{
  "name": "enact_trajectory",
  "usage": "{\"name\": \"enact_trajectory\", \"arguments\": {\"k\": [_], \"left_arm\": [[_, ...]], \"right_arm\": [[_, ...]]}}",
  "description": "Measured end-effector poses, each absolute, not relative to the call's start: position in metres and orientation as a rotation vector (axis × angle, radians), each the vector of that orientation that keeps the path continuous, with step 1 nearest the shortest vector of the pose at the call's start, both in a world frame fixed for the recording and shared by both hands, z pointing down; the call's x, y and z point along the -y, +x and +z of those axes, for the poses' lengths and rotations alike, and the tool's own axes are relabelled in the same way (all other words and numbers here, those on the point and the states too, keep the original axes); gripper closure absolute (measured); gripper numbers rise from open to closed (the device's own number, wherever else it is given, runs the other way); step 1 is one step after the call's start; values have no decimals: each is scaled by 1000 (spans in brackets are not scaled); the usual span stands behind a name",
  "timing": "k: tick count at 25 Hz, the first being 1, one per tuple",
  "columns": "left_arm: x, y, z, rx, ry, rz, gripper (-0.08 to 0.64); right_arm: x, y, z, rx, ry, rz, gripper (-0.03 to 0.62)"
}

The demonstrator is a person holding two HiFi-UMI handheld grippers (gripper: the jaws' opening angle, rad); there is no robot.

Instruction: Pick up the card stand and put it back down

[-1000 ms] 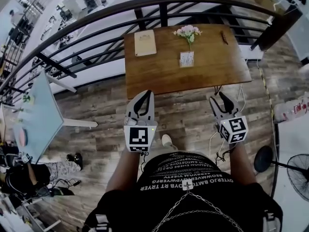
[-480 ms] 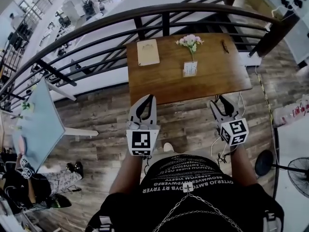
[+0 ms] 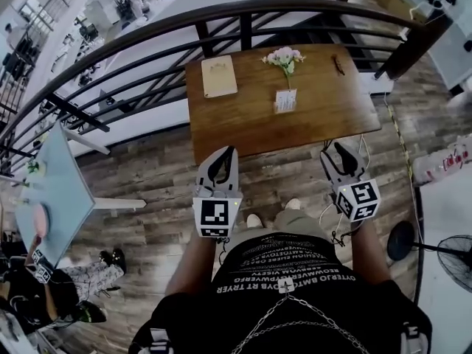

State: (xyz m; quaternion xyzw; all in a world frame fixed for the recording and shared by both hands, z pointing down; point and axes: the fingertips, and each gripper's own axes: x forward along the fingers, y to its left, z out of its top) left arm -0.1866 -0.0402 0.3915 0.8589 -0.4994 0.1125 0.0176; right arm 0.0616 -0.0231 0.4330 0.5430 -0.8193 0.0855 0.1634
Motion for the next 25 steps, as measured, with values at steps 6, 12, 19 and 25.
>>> {"name": "enact_trajectory", "arguments": {"k": [6,12,19,25], "left_arm": [[54,-170,387,1536,2688,364,532],[77,-151,382,1556,2674,358,532],[110,-147,375,1596,2648,371,532],[134,-136,386,1588,2616,427,532]], "right_arm": [[37,81,445,2320,1571,295,403],[65,90,445,2362,1532,287,403],[113,97,449,2381,1496,317,403],[146,106,452,2402,1460,334,403]]}}
